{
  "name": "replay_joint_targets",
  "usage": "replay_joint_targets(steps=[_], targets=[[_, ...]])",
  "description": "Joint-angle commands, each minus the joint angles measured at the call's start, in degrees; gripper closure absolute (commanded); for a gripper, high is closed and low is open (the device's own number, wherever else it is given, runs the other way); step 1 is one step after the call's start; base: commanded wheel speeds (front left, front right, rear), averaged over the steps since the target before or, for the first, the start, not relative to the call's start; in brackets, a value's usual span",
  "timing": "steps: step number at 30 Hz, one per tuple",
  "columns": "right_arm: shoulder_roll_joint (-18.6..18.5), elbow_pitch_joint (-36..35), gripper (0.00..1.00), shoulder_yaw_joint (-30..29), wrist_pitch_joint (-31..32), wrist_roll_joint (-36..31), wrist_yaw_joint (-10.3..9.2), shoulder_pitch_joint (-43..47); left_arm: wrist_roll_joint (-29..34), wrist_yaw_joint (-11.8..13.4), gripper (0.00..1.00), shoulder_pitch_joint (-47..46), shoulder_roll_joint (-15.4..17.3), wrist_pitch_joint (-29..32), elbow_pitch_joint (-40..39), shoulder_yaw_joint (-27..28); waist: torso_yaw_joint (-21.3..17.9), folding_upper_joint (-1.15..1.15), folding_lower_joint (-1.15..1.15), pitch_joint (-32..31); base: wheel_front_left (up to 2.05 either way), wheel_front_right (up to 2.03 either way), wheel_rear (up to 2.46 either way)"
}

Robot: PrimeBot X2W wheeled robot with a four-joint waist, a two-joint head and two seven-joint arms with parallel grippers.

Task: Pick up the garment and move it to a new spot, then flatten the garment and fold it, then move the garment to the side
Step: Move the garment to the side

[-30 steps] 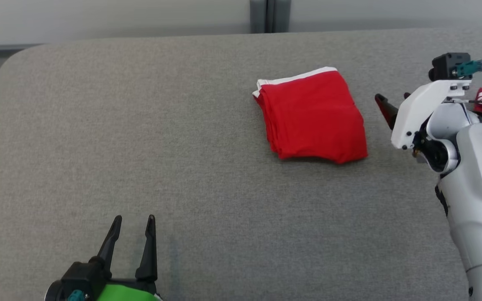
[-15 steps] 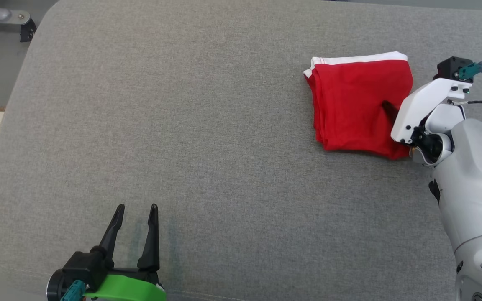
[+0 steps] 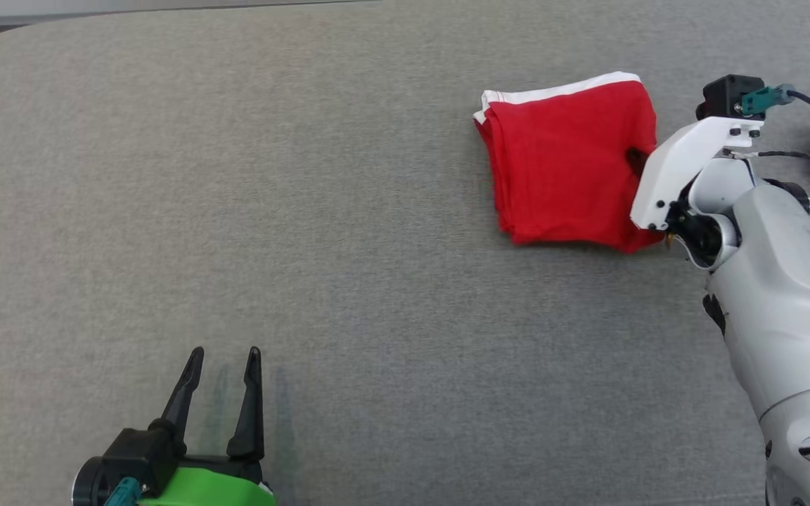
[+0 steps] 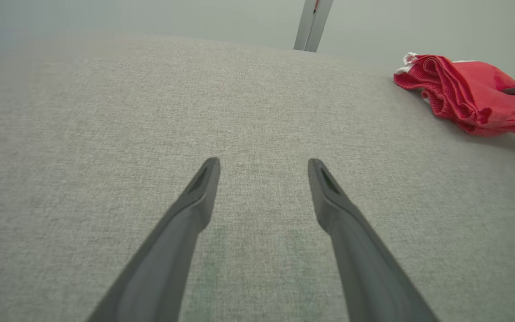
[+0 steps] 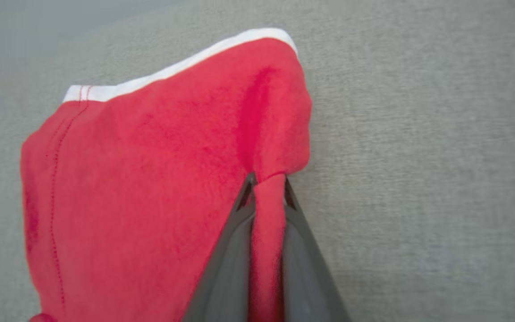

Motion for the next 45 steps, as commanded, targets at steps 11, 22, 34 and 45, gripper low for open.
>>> replay_joint_targets(steps=[11, 22, 34, 45], targets=[[-10.0, -8.5, 1.00, 3.8, 4.3, 2.9, -0.04, 0.2, 1.0, -0.2, 0.00, -1.9, 1.4, -0.2, -0.8, -0.8, -18.2, 0.00, 0.00, -1.2, 0.00, 0.00, 0.00], [-18.0, -9.7, 0.83, -5.1, 7.1, -6.8, -0.05, -1.1, 0.8, -0.2, 0.00, -2.8, 3.0, -0.2, -0.6, -0.8, -14.7, 0.00, 0.00, 2.8, 0.00, 0.00, 0.00], [-12.8, -8.7, 0.00, -16.2, -7.1, -24.2, -0.05, 1.5, 0.2, -0.2, 0.00, -1.8, 1.9, -0.2, -0.3, 0.7, -11.3, 0.00, 0.00, 0.8, 0.00, 0.00, 0.00], [-9.5, -21.6, 0.00, -8.7, -17.8, -18.7, -0.06, 13.8, 0.9, -0.1, 0.00, 2.9, 0.5, -0.2, 0.8, 3.5, -8.8, 0.00, 0.00, -9.2, 0.00, 0.00, 0.00]])
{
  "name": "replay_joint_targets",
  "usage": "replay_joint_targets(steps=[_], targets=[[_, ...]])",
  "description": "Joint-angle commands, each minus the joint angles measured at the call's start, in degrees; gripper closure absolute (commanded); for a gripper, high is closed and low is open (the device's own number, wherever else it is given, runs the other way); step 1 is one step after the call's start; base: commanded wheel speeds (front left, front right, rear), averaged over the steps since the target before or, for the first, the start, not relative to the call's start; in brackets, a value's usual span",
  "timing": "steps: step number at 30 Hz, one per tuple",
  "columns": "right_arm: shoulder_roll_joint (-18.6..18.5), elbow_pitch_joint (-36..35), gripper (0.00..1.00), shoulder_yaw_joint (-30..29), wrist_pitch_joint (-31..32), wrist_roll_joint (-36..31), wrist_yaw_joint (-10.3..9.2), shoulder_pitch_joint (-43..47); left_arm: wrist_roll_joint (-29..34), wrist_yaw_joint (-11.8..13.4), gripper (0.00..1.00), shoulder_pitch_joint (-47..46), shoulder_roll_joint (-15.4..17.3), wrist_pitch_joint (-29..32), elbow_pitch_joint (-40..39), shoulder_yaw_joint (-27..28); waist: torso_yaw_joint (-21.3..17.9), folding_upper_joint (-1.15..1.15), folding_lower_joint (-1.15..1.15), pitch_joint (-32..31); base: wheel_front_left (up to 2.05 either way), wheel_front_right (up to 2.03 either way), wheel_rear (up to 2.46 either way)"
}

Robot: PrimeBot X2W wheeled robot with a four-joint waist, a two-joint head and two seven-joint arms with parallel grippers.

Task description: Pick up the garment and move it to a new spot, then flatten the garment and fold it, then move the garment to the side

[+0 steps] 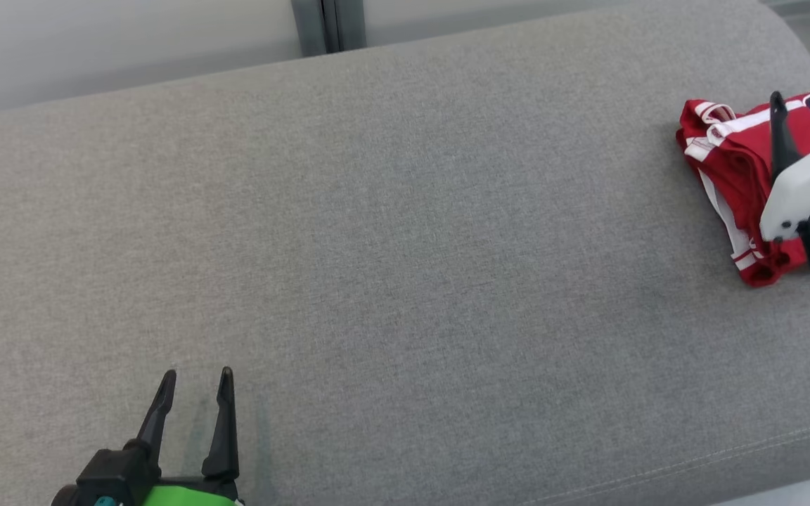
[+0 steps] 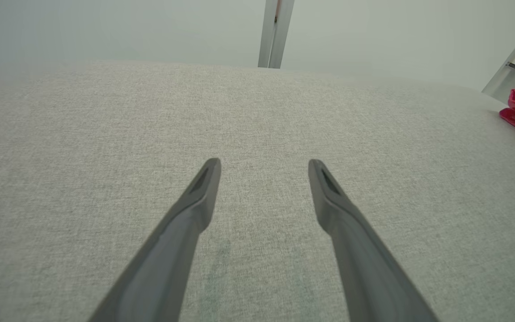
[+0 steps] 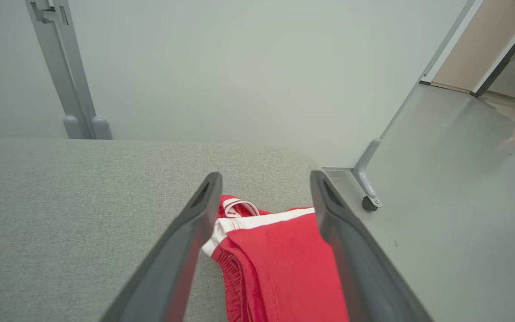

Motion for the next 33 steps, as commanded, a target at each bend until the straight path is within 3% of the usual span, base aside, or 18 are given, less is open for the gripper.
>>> replay_joint_targets(steps=[1, 7, 9, 15, 23, 33], targets=[[0.2, -1.7, 0.00, 0.5, -1.0, 1.3, -0.08, 2.8, 0.7, 0.2, 0.00, 1.3, 0.0, -0.2, 0.6, 0.5, 2.2, 0.00, 0.00, -4.7, 0.00, 0.00, 0.00], [2.7, -10.9, 0.00, 0.2, -6.0, 3.2, -0.07, 16.8, 2.3, 1.3, 0.00, 3.9, -0.3, -0.2, 1.2, 1.6, 5.3, 0.00, 0.00, -10.3, 0.00, 0.00, 0.00], [5.1, -13.5, 0.00, -0.2, -8.3, 2.5, -0.07, 21.8, 2.7, 2.1, 0.00, 4.9, -0.3, -0.2, 1.5, 2.2, 5.8, 0.00, 0.00, -11.4, 0.00, 0.00, 0.00], [10.6, -15.3, 0.00, 1.4, -16.0, -1.4, -0.09, 31.7, 4.1, 3.2, 0.00, 6.3, -0.3, -0.2, 2.0, 3.3, 6.9, 0.00, 0.00, -13.0, 0.00, 0.00, 0.00], [14.0, -17.5, 0.00, 3.1, -18.3, -2.7, -0.09, 37.4, 4.3, 3.7, 0.00, 6.2, -0.4, -0.2, 2.2, 3.8, 7.4, 0.00, 0.00, -13.8, 0.00, 0.00, 0.00], [14.7, -17.8, 0.00, 3.3, -18.3, -1.9, -0.09, 39.6, 3.2, 3.7, 0.00, 5.5, -0.4, -0.2, 2.5, 3.0, 6.9, 0.00, 0.00, -14.2, 0.00, 0.00, 0.00]])
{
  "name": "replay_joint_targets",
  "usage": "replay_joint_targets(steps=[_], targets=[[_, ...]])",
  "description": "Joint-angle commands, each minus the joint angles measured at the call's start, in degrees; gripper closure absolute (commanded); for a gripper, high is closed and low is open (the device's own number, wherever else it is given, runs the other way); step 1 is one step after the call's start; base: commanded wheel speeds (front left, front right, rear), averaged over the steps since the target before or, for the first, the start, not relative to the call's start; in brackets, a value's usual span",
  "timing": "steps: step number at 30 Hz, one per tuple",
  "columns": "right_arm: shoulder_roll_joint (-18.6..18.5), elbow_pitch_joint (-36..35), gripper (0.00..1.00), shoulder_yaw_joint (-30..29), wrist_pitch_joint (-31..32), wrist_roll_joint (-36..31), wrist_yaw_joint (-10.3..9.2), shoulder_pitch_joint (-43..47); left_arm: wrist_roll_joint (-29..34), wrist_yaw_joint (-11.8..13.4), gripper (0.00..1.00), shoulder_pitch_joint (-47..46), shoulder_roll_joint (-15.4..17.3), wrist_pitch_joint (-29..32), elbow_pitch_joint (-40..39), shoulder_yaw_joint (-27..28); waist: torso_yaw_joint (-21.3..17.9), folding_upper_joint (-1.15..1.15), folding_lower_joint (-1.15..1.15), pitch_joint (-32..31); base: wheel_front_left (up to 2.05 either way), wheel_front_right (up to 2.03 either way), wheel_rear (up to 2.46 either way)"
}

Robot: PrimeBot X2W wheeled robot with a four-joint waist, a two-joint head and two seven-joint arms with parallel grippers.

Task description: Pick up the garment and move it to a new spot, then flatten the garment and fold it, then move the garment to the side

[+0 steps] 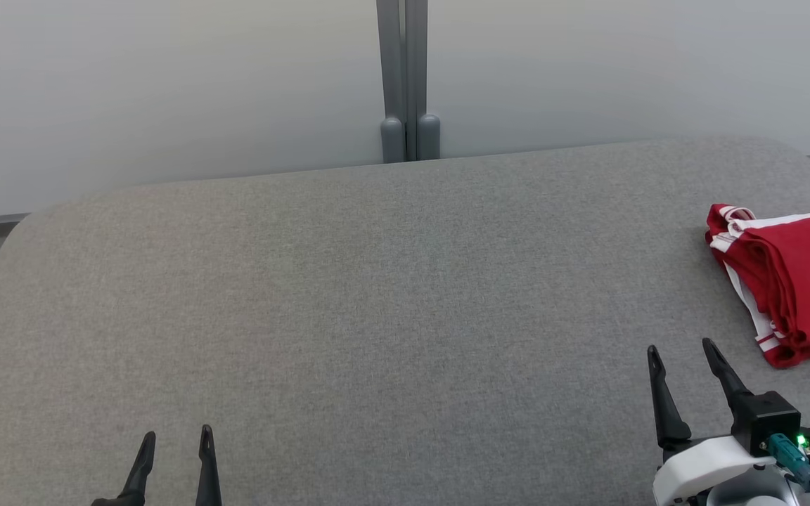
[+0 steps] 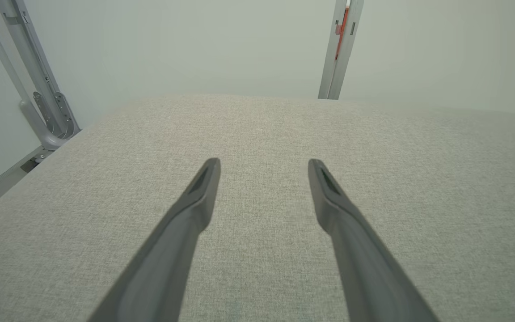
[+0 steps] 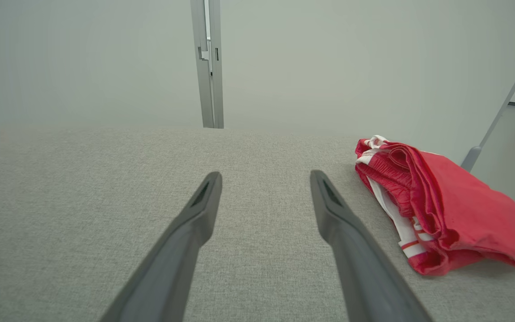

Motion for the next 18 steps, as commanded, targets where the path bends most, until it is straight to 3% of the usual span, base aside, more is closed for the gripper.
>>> replay_joint_targets(steps=[1, 4, 18], targets=[[0.0, 0.0, 1.00, 0.1, 0.0, 0.0, 0.00, 0.0, -0.5, 0.0, 1.00, 0.0, 0.0, 0.0, -0.1, -0.1, 0.0, 0.00, 0.00, 0.0, 0.00, 0.00, 0.00], [0.2, 1.2, 1.00, -0.3, 0.4, 0.7, 0.01, -0.3, -1.1, -0.1, 1.00, -0.3, -0.1, 0.5, 1.1, 0.0, 0.0, 0.00, 0.00, 0.0, 0.00, 0.00, 0.00], [0.1, 1.1, 1.00, -0.8, 4.8, 19.4, 0.00, -2.0, -17.5, -0.8, 1.00, -3.7, -0.1, 4.7, 1.5, 1.2, 0.0, 0.00, 0.00, 0.4, 0.00, 0.00, 0.00]])
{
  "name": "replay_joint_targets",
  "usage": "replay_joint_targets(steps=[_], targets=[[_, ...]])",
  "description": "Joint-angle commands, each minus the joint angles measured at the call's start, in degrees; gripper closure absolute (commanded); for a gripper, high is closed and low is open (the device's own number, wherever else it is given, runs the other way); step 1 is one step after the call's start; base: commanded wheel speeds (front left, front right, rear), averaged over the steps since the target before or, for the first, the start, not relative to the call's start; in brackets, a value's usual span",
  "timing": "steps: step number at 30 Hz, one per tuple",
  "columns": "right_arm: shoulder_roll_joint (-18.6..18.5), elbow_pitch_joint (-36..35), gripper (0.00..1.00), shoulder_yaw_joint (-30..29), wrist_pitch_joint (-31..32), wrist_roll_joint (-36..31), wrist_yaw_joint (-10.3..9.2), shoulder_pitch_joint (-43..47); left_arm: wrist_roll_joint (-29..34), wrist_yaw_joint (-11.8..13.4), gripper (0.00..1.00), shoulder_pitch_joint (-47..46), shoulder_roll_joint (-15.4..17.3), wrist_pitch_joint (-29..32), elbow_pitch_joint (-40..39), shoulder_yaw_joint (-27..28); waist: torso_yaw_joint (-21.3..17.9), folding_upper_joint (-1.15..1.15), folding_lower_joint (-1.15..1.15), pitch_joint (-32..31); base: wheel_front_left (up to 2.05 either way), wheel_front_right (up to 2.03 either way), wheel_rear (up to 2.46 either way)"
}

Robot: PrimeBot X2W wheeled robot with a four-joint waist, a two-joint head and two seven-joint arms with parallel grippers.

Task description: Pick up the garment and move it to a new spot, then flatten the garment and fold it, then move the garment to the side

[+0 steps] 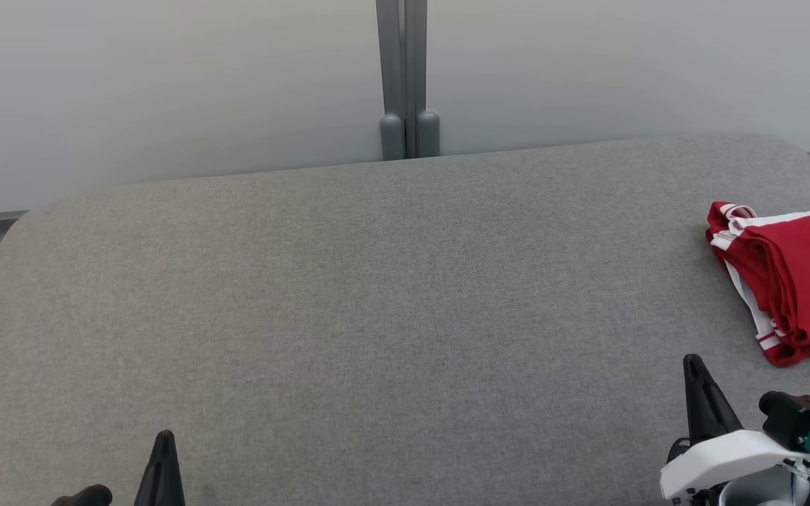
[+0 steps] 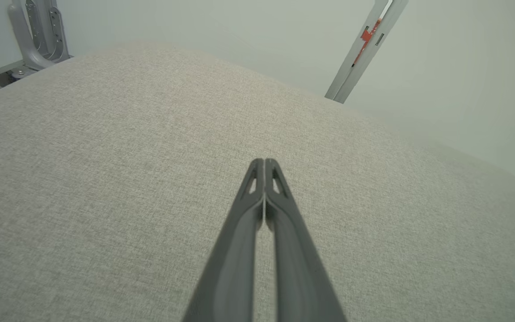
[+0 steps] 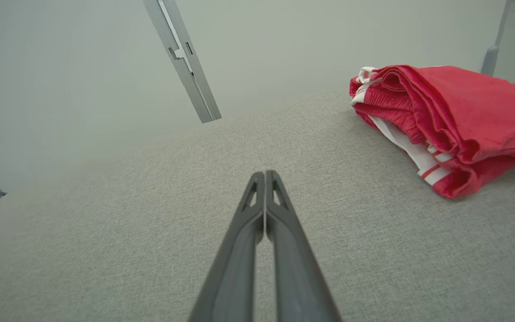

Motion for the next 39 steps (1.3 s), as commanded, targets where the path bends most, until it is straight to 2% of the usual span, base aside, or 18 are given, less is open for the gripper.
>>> replay_joint_targets(steps=[1, 19, 39], targets=[[-0.3, -1.1, 1.00, 0.0, 0.5, 2.9, -0.01, -1.8, -2.5, -0.3, 1.00, -2.0, 0.2, 0.5, -0.9, 0.3, 0.0, 0.00, 0.00, 0.0, 0.00, 0.00, 0.00], [-0.4, -1.4, 1.00, -0.3, 4.4, 21.0, -0.03, -3.3, -18.4, -1.1, 1.00, -5.2, 0.3, 4.5, -0.5, 1.5, 0.0, 0.00, 0.00, 0.5, 0.00, 0.00, 0.00], [-0.4, -1.4, 1.00, -0.7, 8.1, 37.2, -0.04, -4.9, -32.7, -1.8, 1.00, -8.2, 0.3, 8.2, -0.1, 2.6, 0.0, 0.00, 0.00, 1.0, 0.00, 0.00, 0.00]])
